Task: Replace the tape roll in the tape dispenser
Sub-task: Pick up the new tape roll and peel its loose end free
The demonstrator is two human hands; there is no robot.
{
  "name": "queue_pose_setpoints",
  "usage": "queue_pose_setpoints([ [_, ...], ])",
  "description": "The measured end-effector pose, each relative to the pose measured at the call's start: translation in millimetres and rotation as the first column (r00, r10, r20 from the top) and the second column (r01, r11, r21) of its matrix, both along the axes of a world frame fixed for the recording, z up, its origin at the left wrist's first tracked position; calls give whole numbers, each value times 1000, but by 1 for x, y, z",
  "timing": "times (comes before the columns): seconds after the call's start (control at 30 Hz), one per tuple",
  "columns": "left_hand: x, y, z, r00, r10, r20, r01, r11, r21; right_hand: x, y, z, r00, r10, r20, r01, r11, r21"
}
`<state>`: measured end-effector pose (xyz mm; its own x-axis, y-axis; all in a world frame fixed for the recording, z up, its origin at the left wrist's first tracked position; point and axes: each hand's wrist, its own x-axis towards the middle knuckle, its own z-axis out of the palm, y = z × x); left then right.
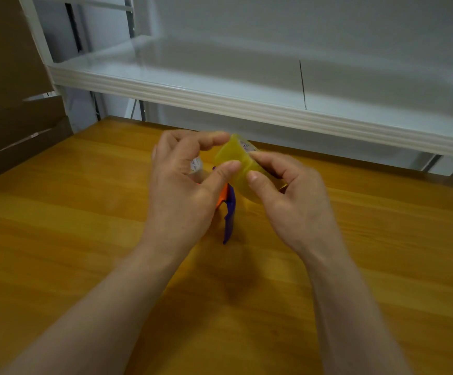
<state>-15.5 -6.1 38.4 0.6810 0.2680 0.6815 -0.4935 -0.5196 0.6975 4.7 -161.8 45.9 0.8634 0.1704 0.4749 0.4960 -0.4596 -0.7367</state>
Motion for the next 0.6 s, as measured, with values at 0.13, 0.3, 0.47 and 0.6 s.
queue_pose_setpoints([
  [0.13,3,-1,-5,996,65,57,-71,990,120,-5,4,2,999,-8,34,10,998,-64],
  [0.3,3,-2,-6,995,69,75,-76,992,99,-9,6,5,998,-32,62,39,993,-108],
  [0.47,4,-5,-8,988,81,134,-93,992,85,-12,9,5,996,-48,71,56,991,-124],
  [0.6,4,-6,-8,985,102,141,-108,993,37,-12,10,5,994,-48,96,59,992,-113],
])
